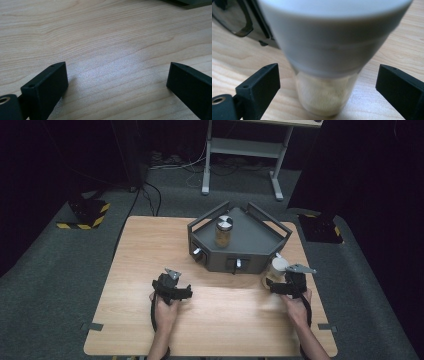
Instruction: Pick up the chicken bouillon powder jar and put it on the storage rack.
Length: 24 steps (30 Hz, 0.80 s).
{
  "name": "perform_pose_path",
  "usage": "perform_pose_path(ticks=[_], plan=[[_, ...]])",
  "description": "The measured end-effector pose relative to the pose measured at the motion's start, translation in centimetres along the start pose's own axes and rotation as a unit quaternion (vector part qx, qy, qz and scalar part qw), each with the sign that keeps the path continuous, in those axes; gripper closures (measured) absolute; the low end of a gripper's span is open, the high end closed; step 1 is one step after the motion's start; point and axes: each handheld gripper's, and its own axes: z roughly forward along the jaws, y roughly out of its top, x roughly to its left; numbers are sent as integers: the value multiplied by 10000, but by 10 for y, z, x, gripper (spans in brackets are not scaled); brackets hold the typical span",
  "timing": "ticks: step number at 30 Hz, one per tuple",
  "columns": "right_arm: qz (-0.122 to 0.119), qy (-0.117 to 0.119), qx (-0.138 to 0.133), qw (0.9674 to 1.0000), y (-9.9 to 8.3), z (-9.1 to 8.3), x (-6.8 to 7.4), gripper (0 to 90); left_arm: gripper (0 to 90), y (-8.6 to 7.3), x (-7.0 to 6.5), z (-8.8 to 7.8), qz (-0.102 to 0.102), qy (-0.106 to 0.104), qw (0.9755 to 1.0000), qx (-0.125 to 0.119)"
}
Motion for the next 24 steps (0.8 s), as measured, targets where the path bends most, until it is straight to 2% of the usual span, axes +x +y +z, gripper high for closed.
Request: perform_pose_path(ticks=[16, 24], plan=[[280, -113, -2, 9995, 11, 13, 5, 145, 37, 0, 0, 0, -1, 0, 10000, 0], [272, -132, 21, 9995, 12, 17, 8, 211, 37, 0, 0, 0, 18, -2, 10000, 12]])
